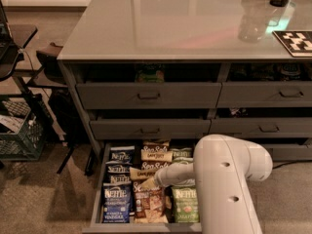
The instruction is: Pick brown chip bag from bottom drawer and place on counter
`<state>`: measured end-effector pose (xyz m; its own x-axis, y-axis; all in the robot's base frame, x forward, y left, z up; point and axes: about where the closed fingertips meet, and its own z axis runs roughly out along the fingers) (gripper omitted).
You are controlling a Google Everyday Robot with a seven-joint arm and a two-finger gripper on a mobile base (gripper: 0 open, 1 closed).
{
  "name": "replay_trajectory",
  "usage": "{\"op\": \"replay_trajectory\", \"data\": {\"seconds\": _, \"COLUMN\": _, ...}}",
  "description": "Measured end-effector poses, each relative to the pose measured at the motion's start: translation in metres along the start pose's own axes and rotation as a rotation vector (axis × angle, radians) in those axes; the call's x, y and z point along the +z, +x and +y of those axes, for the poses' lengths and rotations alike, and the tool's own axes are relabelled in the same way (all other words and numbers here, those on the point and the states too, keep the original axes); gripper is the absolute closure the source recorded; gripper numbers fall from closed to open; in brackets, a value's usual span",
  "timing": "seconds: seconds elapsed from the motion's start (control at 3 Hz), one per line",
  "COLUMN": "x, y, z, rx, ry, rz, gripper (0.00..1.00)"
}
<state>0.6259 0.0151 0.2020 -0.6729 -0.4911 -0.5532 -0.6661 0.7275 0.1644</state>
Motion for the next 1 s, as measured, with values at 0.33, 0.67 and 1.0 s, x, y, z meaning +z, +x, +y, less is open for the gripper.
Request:
{"op": "replay_trajectory", "data": {"seconds": 0.33, "x": 0.0, "y": 0.0, "z": 0.0, "rx": 0.0, "ry": 0.0, "rz": 0.0, "gripper": 0.42}}
{"op": "replay_trajectory", "data": {"seconds": 0.67, "x": 0.0, "y": 0.0, "z": 0.0, "rx": 0.0, "ry": 0.0, "rz": 0.0, "gripper": 0.65}}
{"op": "replay_trajectory", "data": {"seconds": 1.0, "x": 0.0, "y": 0.0, "z": 0.0, "rx": 0.0, "ry": 0.0, "rz": 0.0, "gripper": 0.88}}
